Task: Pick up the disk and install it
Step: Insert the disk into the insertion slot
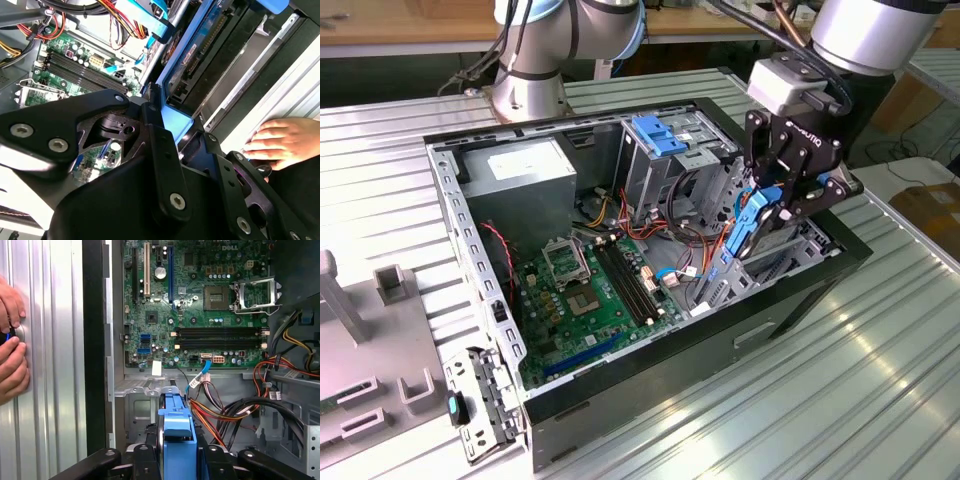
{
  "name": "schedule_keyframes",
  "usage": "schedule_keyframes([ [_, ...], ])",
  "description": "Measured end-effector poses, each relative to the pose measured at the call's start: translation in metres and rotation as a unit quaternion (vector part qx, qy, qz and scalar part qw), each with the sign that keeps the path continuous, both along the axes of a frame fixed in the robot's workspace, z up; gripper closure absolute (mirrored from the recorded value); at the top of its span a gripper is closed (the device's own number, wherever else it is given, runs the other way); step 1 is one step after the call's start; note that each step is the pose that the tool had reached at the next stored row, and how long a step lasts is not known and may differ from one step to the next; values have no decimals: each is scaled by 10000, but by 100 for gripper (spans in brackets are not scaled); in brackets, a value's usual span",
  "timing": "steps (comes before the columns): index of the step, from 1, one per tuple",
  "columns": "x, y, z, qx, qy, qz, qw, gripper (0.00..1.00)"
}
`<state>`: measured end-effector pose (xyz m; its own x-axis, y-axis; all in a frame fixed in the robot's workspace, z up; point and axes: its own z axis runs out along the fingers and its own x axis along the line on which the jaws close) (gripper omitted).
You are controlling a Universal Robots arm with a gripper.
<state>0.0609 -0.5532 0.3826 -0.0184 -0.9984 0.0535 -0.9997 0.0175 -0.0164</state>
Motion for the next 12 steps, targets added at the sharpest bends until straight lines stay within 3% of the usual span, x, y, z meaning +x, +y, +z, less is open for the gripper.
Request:
schedule_keyframes([
  [4,0,0,-39,0,-2,0,10000,63],
  [12,0,0,-47,0,-2,0,10000,63],
])
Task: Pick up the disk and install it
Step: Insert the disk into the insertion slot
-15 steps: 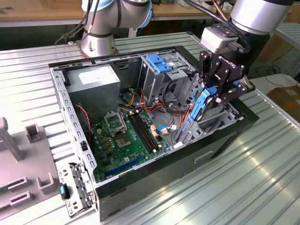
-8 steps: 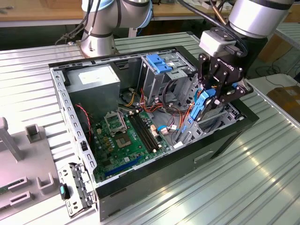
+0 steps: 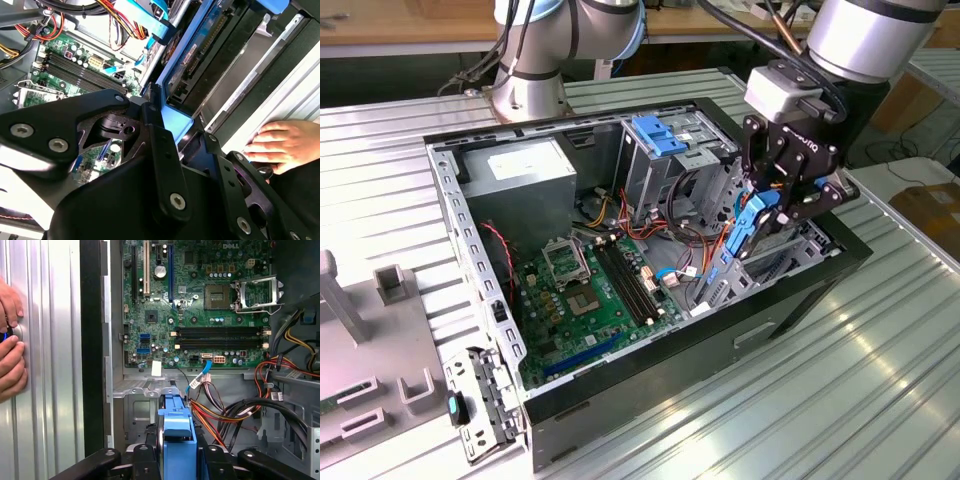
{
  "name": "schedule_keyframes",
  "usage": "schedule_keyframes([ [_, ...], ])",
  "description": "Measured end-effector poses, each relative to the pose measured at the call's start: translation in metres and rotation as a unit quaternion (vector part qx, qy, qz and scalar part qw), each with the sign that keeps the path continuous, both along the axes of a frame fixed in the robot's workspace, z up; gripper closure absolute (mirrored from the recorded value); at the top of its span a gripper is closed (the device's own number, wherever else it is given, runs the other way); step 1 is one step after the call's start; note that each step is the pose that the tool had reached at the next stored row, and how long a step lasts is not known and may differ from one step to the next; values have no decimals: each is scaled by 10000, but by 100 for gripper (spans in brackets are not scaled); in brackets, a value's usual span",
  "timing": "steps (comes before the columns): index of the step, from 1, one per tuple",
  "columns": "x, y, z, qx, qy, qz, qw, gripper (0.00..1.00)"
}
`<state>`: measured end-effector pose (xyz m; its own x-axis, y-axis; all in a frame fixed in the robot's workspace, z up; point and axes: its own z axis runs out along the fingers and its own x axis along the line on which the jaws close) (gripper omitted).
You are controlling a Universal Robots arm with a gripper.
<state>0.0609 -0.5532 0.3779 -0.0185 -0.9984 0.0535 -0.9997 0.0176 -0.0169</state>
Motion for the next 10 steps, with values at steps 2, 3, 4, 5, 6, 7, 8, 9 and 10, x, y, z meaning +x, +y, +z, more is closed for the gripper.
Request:
schedule_keyframes([
  [2,0,0,-1,0,0,1,10000,62],
  [3,0,0,-2,1,0,0,10000,56],
  [4,0,0,-2,0,0,0,10000,56],
  [5,0,0,-2,0,0,0,10000,56],
  [6,0,0,-3,0,0,0,10000,56],
  [7,0,0,-5,0,0,0,10000,56],
  [8,1,0,-6,0,0,0,10000,57],
  [9,7,0,-10,1,0,0,10000,64],
  [10,23,0,-16,0,0,0,10000,70],
])
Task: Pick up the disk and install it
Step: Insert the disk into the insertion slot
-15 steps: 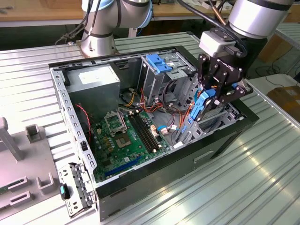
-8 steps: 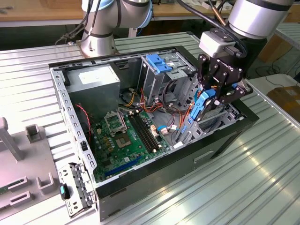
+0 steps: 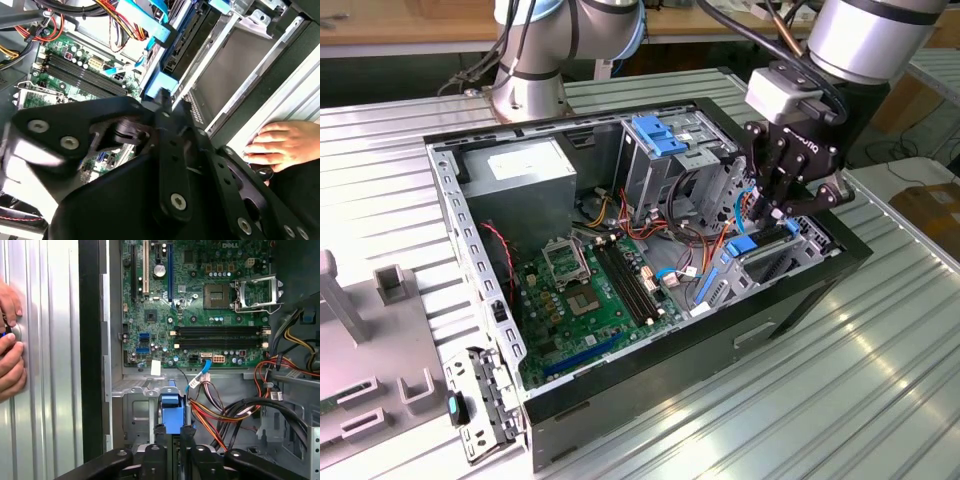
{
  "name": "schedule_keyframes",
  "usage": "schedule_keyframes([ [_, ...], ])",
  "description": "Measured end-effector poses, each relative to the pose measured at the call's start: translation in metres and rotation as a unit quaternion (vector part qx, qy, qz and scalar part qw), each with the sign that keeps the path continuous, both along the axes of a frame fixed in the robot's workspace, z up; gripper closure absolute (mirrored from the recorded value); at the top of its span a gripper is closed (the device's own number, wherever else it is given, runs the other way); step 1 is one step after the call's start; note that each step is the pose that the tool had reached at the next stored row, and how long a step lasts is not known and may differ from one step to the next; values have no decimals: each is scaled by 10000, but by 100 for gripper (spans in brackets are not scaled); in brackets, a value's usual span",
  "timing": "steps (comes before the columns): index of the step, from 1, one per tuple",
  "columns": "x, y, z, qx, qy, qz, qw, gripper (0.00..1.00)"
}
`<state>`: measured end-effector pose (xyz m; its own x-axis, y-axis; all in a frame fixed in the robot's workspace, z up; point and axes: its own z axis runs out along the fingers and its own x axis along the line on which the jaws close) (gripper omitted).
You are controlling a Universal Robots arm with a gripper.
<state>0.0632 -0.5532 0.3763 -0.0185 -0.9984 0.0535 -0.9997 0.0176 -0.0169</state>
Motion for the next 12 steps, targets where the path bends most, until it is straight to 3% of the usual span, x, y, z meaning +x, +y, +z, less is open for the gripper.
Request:
schedule_keyframes([
  [3,55,0,-10,1,0,0,10000,89],
  [12,88,0,-17,0,0,0,10000,89],
])
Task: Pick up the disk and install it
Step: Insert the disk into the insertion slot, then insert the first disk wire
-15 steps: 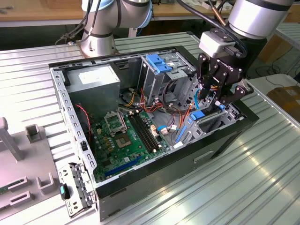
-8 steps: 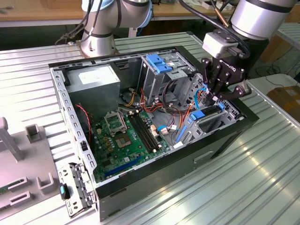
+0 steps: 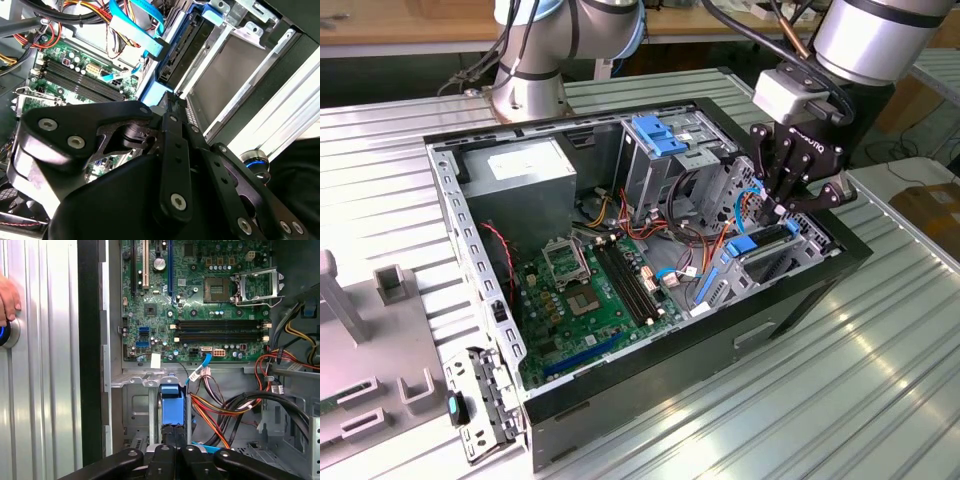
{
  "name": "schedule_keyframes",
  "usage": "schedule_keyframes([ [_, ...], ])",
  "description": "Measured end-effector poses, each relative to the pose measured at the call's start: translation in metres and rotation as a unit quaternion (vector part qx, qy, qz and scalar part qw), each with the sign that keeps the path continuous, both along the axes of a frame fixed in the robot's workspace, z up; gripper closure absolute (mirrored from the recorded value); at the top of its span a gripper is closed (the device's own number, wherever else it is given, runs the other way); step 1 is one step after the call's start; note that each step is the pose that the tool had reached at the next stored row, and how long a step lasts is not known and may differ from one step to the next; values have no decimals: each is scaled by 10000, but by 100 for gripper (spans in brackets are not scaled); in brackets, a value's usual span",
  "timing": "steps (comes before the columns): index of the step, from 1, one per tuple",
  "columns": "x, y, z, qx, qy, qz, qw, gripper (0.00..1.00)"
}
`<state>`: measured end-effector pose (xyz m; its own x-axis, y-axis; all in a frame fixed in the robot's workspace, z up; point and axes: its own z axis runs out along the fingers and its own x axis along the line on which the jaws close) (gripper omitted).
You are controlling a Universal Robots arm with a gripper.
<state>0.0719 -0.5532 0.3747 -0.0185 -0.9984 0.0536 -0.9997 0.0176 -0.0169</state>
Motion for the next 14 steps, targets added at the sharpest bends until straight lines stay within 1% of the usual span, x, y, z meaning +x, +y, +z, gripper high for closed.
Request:
schedule_keyframes([
  [5,8,0,-3,1,0,0,10000,89],
  [7,155,1,-4,0,0,0,10000,89],
  [11,230,0,-6,1,0,3,10000,89],
  [13,334,0,-7,1,0,8,10000,89],
  [14,404,0,-8,0,0,27,10000,89],
])
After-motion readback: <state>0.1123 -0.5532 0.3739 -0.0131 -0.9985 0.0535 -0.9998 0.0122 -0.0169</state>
